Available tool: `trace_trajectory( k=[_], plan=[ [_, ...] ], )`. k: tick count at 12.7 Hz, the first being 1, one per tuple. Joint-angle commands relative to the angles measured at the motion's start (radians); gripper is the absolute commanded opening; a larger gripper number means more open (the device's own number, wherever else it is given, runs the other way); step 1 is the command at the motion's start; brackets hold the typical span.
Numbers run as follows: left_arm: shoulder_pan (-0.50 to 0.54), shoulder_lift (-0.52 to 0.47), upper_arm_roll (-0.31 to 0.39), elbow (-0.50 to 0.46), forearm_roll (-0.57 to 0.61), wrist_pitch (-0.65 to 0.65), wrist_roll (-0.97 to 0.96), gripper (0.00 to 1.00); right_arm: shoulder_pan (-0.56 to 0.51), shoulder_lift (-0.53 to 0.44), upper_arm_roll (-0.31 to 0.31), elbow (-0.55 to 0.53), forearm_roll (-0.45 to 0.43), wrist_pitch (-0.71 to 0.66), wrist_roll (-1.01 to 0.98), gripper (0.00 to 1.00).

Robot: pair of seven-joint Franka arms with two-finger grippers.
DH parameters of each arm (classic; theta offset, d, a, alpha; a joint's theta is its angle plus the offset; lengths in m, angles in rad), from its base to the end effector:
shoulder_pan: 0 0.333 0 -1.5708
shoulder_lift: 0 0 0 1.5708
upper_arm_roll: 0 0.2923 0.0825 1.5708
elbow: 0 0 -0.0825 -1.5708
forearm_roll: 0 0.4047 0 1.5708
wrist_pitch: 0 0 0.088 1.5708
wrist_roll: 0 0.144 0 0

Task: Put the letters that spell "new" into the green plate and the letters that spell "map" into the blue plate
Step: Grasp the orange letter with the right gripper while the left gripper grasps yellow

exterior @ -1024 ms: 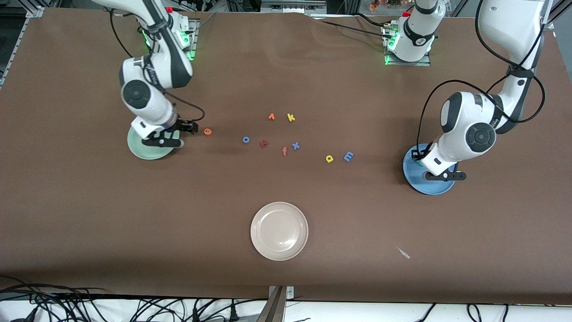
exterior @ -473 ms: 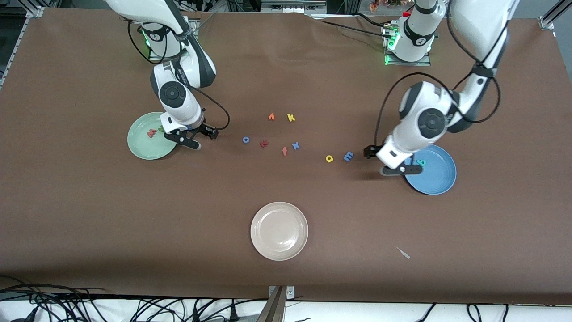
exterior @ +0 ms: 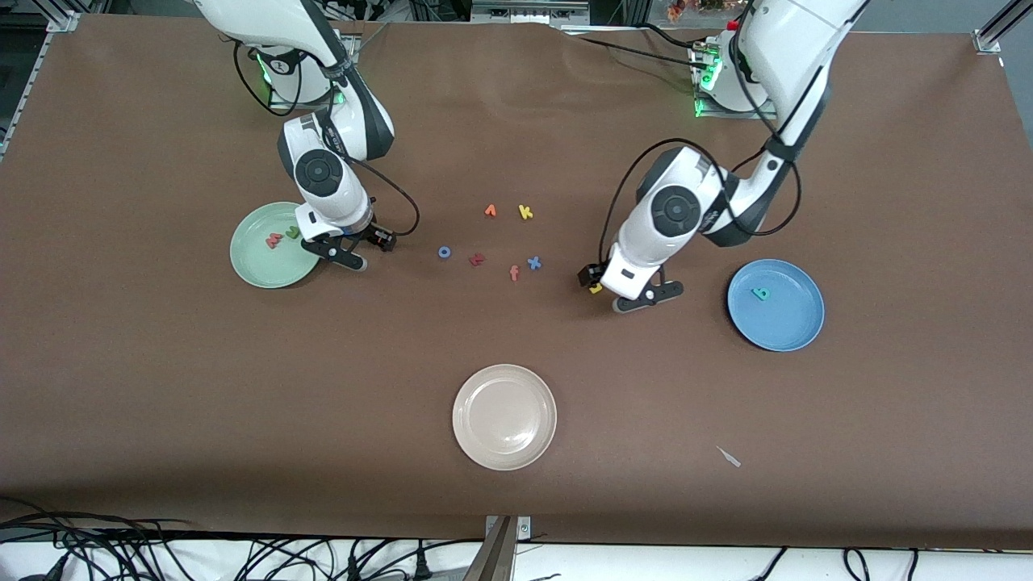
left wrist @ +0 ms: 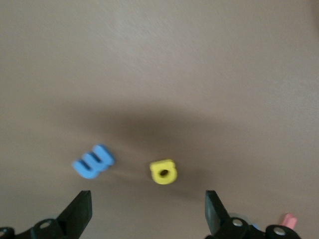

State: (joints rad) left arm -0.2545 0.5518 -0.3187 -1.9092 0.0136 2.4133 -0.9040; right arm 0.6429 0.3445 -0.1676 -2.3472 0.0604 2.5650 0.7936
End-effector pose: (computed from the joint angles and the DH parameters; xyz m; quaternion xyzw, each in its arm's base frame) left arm 0.5266 -0.3432 0.1448 0.9805 0.1801 -0.0602 0.0509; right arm 0.4455 0.2202 0.1003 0.9815 -0.1810 -0.0405 0.0466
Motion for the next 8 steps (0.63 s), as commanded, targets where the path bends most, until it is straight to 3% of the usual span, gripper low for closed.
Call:
trace_trajectory(
  k=[1, 6, 8],
  plan=[
    [-0.017, 0.065, 0.012, 0.044, 0.035, 0.032, -0.071, 1.0, -0.003, -0.009, 0.019, -0.012, 0.01, 0.007, 0.039, 0.66],
    [-0.026, 0.126, 0.013, 0.113, 0.115, 0.024, -0.226, 0.94, -0.008, -0.024, 0.013, -0.039, 0.013, 0.036, 0.082, 0.64],
    [-0.037, 0.132, 0.013, 0.113, 0.124, 0.026, -0.26, 0.85, -0.008, -0.022, 0.013, -0.056, 0.032, 0.081, 0.082, 0.64]
  ],
)
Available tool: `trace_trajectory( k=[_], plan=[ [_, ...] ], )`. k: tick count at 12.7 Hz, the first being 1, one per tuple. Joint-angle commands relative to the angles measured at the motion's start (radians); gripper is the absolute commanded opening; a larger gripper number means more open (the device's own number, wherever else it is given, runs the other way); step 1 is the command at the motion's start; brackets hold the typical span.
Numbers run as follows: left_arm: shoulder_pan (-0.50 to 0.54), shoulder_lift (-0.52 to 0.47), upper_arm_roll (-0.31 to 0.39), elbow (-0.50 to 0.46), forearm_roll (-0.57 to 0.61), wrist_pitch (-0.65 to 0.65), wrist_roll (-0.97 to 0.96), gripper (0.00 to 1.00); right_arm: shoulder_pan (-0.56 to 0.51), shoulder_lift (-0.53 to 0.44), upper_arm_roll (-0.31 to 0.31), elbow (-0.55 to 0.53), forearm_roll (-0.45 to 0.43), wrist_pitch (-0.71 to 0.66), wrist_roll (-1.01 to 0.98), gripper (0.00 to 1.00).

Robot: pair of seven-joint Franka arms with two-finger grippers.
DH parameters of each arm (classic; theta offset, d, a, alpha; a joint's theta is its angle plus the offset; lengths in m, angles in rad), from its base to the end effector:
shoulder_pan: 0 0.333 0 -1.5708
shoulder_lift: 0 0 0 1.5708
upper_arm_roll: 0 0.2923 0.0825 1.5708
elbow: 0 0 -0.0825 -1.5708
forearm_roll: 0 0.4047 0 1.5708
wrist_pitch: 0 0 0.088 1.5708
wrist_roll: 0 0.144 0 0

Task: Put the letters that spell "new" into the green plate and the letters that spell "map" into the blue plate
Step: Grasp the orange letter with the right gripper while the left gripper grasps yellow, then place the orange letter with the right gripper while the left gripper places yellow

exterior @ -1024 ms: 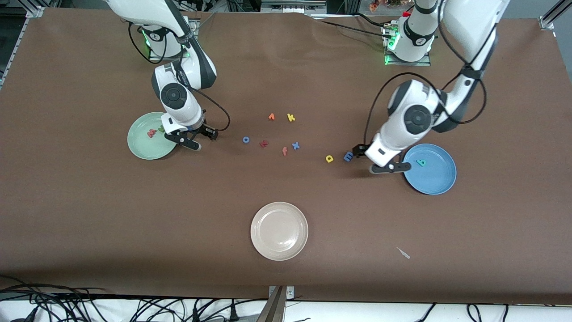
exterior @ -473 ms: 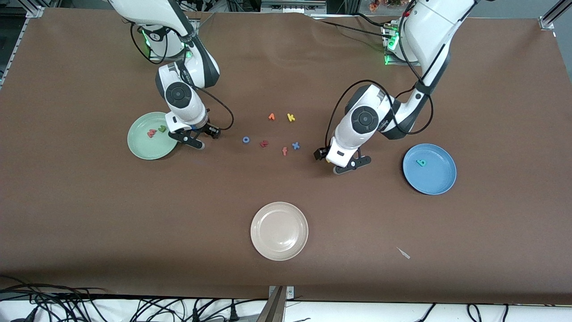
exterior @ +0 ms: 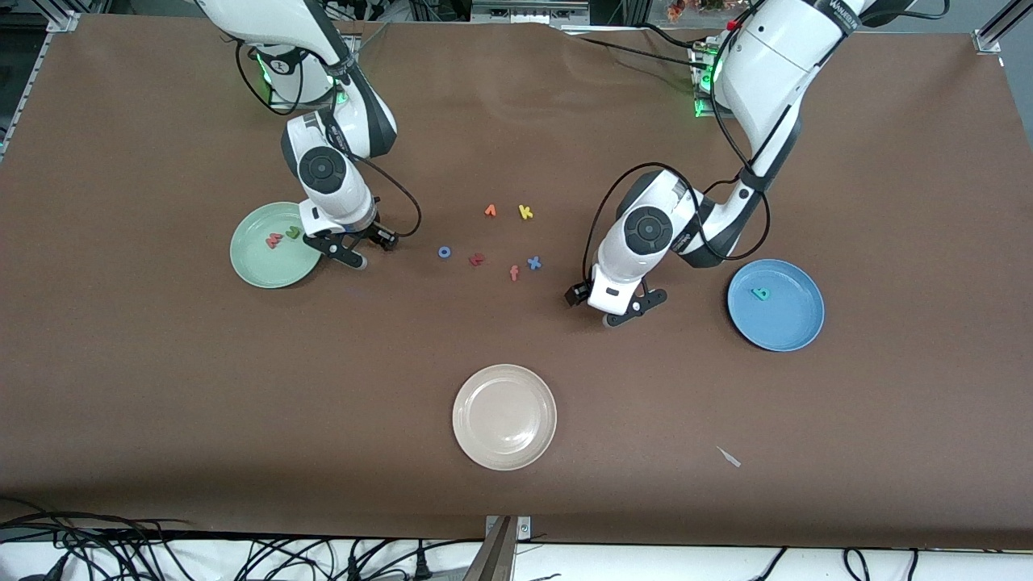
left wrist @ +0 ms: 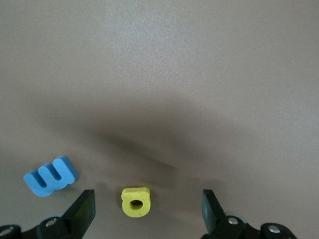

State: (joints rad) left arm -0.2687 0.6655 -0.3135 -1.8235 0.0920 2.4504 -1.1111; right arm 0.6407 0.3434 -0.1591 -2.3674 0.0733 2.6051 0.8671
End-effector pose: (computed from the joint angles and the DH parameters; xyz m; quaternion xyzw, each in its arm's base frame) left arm 0.5399 -0.3547 0.1125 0.9642 0.2566 -0.0511 0.0429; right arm 0.4411 0.2212 0.0970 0.9742 -0.2199 -0.0329 0.0388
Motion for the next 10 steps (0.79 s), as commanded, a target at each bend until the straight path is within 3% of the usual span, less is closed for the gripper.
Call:
trace_trajectory(
  k=[1, 2, 5, 7, 10],
  plan=[
    [-0.026, 0.02, 0.014, 0.027, 0.054, -0.011, -0.061, 0.82, -0.006, -0.024, 0.004, -0.036, 0.019, 0.041, 0.01, 0.59],
    [-0.026, 0.02, 0.014, 0.027, 0.061, -0.013, -0.069, 0.76, -0.006, -0.029, 0.004, -0.036, 0.025, 0.039, 0.01, 0.56],
    [-0.027, 0.02, 0.016, 0.026, 0.068, -0.014, -0.07, 0.65, -0.006, -0.029, 0.004, -0.042, 0.034, 0.039, 0.009, 0.26],
    [-0.033, 0.025, 0.024, 0.024, 0.098, -0.016, -0.072, 0.58, -0.006, -0.029, 0.004, -0.047, 0.034, 0.035, 0.007, 0.15],
    [-0.033, 0.026, 0.025, 0.023, 0.106, -0.024, -0.09, 0.53, -0.006, -0.075, -0.008, -0.027, 0.032, -0.038, -0.043, 0.13]
  ],
)
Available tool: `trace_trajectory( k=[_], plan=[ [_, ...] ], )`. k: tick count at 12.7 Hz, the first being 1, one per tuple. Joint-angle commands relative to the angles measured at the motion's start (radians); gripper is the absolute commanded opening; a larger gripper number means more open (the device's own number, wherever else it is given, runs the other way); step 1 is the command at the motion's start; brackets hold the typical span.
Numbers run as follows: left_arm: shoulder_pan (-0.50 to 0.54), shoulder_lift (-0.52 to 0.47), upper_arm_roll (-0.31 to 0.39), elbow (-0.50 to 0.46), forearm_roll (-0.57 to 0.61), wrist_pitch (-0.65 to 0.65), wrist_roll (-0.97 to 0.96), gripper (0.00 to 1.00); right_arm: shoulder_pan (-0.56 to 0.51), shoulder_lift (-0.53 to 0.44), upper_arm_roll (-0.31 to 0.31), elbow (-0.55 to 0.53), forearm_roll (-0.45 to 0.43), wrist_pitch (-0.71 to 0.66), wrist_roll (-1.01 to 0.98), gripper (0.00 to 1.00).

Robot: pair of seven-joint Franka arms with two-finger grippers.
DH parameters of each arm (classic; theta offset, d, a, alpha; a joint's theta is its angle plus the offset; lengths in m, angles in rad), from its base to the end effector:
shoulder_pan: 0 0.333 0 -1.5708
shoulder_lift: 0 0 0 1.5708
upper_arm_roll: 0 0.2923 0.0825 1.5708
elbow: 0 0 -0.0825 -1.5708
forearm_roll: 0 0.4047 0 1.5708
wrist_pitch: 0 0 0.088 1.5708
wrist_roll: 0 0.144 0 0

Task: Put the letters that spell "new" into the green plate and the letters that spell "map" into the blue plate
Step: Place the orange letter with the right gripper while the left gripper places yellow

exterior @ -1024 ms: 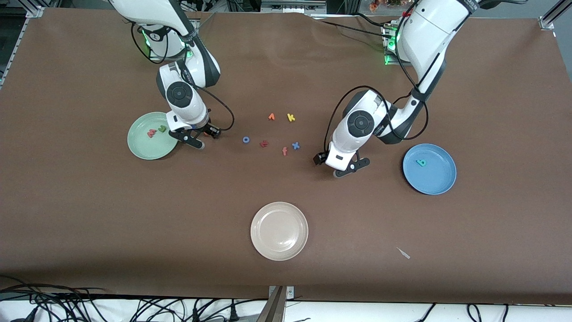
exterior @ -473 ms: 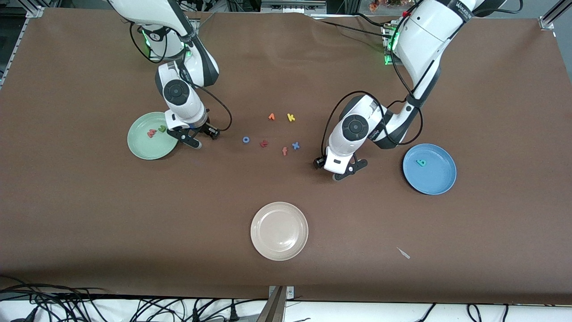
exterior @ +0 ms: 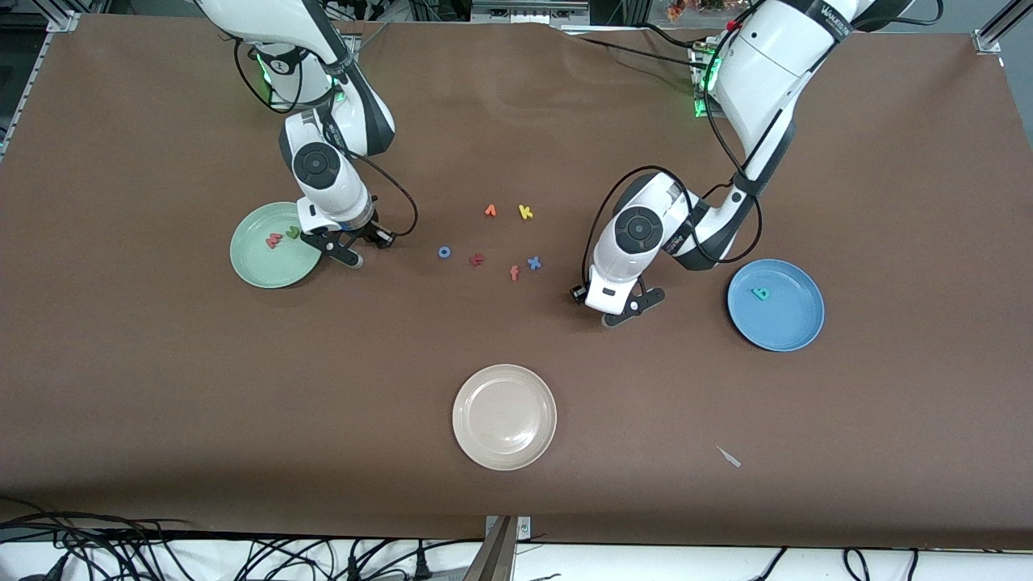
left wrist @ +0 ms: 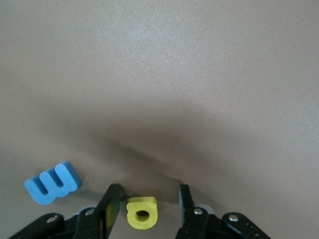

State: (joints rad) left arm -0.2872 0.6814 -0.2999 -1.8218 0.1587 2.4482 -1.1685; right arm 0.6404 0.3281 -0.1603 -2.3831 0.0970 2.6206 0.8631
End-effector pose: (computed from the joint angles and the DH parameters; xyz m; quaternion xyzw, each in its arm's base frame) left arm 0.5356 -0.3548 0.1014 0.9655 0.2565 -0.0397 0.0211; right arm 0.4399 0.2198 0.1006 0.9725 -0.2292 -0.0308 0.0290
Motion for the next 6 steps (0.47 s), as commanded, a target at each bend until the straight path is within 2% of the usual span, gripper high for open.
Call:
trace_trajectory(
  k=[1, 3, 6],
  plan=[
    [-0.015, 0.009, 0.01, 0.022, 0.039, -0.035, -0.034, 0.52, -0.007, -0.084, -0.04, 0.013, 0.009, -0.127, -0.096, 0.13],
    [-0.023, 0.009, 0.01, 0.021, 0.038, -0.04, -0.045, 0.5, -0.005, -0.109, -0.103, 0.071, 0.009, -0.252, -0.229, 0.13],
    [-0.029, 0.009, 0.01, 0.019, 0.039, -0.041, -0.057, 0.49, -0.007, -0.118, -0.238, 0.104, 0.009, -0.309, -0.526, 0.13]
  ],
)
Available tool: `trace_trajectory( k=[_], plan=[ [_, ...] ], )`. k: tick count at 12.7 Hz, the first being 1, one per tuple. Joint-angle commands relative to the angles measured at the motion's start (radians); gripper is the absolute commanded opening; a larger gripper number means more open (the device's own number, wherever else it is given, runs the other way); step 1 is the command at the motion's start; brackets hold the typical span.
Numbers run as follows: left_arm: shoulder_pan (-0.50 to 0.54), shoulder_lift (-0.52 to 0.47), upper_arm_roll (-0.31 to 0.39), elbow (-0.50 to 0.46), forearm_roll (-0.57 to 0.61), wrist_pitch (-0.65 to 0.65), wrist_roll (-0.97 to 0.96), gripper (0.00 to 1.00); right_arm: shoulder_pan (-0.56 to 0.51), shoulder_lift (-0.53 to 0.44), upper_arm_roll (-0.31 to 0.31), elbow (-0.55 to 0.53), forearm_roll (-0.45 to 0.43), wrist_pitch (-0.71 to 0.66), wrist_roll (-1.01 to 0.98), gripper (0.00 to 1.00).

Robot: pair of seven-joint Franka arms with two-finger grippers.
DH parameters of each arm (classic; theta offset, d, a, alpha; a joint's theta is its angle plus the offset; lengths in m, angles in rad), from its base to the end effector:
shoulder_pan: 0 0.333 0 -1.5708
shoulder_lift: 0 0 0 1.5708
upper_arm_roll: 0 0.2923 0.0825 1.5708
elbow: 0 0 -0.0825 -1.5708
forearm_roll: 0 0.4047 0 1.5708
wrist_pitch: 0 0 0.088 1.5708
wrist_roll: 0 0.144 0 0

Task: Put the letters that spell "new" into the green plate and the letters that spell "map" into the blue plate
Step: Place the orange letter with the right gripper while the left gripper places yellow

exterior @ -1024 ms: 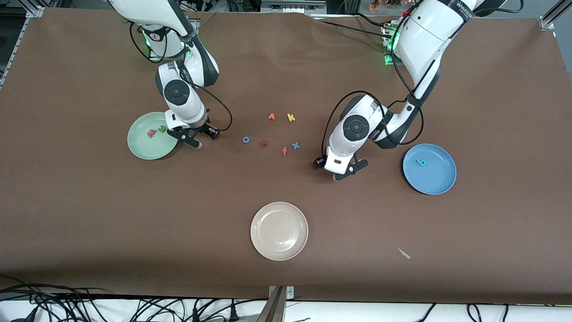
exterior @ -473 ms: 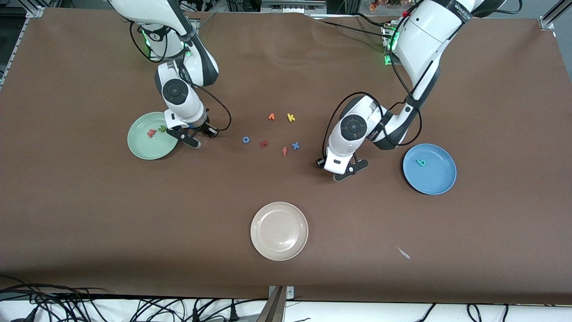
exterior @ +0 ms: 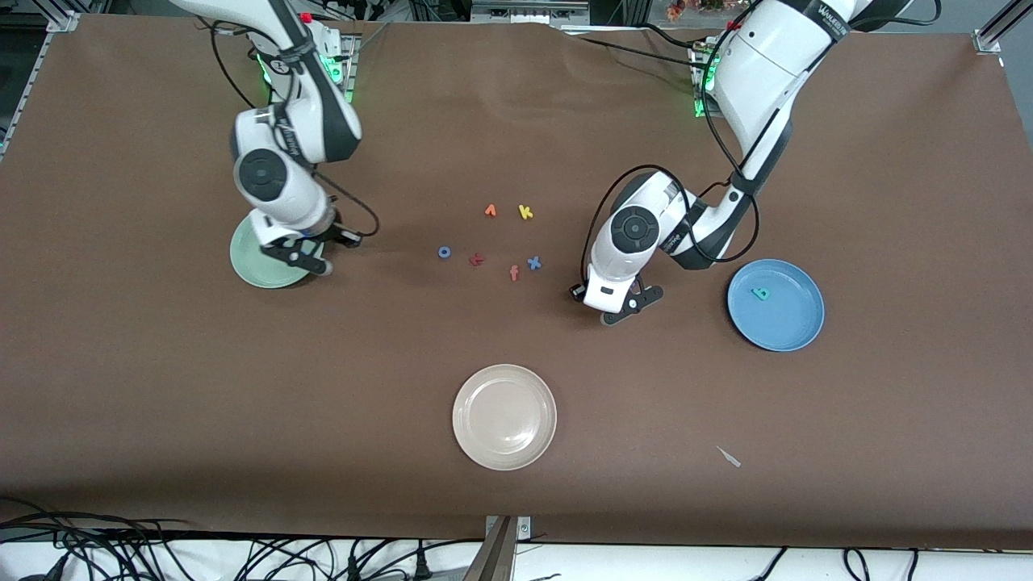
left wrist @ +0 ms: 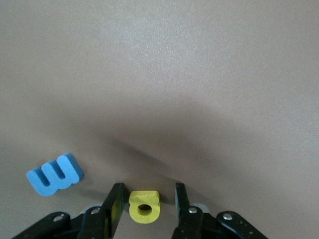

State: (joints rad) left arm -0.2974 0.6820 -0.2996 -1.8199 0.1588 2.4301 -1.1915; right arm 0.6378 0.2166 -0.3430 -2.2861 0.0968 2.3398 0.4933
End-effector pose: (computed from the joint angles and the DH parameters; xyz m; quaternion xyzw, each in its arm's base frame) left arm 0.5304 -0.3588 0.1002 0.9638 0.2625 -0.0450 0.0137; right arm 0.4953 0.1467 0.1752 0.9883 -0.1337 -0.0665 0.0322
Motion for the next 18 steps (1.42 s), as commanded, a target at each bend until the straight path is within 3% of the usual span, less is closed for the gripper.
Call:
trace_trajectory(
  k=[1, 4, 5, 6, 7, 10, 12, 15, 18],
  plan=[
    [-0.019, 0.008, 0.01, 0.017, 0.039, -0.023, -0.034, 0.49, -0.009, 0.009, -0.089, -0.001, 0.011, -0.013, -0.239, 0.13],
    [-0.02, 0.01, 0.011, 0.013, 0.039, -0.023, -0.037, 0.41, -0.066, 0.07, -0.106, -0.064, 0.026, 0.15, -0.375, 0.17],
    [-0.023, 0.01, 0.013, 0.013, 0.041, -0.022, -0.036, 0.39, -0.069, 0.072, -0.106, -0.062, 0.03, 0.15, -0.38, 0.54],
    [-0.022, 0.011, 0.013, 0.013, 0.065, -0.023, -0.037, 0.37, -0.073, 0.07, -0.106, -0.062, 0.031, 0.15, -0.39, 0.8],
    [-0.022, 0.011, 0.013, 0.01, 0.077, -0.022, -0.04, 0.34, -0.072, 0.066, -0.106, -0.061, 0.031, 0.147, -0.391, 0.96],
    [-0.02, 0.014, 0.013, 0.01, 0.079, -0.023, -0.039, 0.19, -0.072, 0.041, -0.105, -0.027, 0.085, 0.054, -0.392, 0.98],
    [-0.009, 0.002, 0.013, 0.037, 0.082, -0.107, -0.025, 0.08, -0.07, 0.026, -0.1, 0.063, 0.087, -0.069, -0.398, 0.99],
    [0.038, -0.012, 0.008, 0.132, 0.079, -0.325, 0.146, 0.06, -0.075, 0.044, -0.103, 0.294, 0.083, -0.325, -0.394, 0.99],
    [0.147, -0.061, 0.004, 0.142, 0.065, -0.446, 0.434, 0.06, -0.075, 0.038, -0.12, 0.471, 0.054, -0.429, -0.398, 1.0]
  ],
)
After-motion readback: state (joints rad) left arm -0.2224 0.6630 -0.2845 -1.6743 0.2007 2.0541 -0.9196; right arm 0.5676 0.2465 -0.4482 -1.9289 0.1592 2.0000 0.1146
